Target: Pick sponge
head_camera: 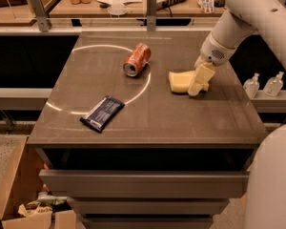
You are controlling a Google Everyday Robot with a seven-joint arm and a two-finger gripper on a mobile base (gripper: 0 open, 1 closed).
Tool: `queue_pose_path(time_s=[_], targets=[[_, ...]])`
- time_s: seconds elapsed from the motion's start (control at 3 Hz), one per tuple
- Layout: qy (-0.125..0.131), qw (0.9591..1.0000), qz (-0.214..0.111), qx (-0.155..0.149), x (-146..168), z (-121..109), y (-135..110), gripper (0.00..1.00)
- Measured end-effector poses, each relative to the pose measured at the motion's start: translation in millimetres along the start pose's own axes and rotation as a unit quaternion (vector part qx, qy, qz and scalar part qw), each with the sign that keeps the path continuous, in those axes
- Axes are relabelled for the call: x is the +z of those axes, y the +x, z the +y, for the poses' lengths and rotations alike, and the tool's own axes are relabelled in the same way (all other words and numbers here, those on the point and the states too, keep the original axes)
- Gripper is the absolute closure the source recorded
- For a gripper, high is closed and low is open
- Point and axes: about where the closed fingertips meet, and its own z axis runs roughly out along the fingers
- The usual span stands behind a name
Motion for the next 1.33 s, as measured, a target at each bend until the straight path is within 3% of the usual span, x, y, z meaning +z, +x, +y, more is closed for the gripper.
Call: queue_pose_path(time_s=[0.67,1.0,1.33], targets=[[-0.007,0.9999,-0.008,-0.011,-1,3,-4,0.88],[0.012,0.9962,-0.082,-0.027,-32,22,-23,1.0],[0.034,0.9868,-0.14,-0.074,-72,49,-52,1.0]])
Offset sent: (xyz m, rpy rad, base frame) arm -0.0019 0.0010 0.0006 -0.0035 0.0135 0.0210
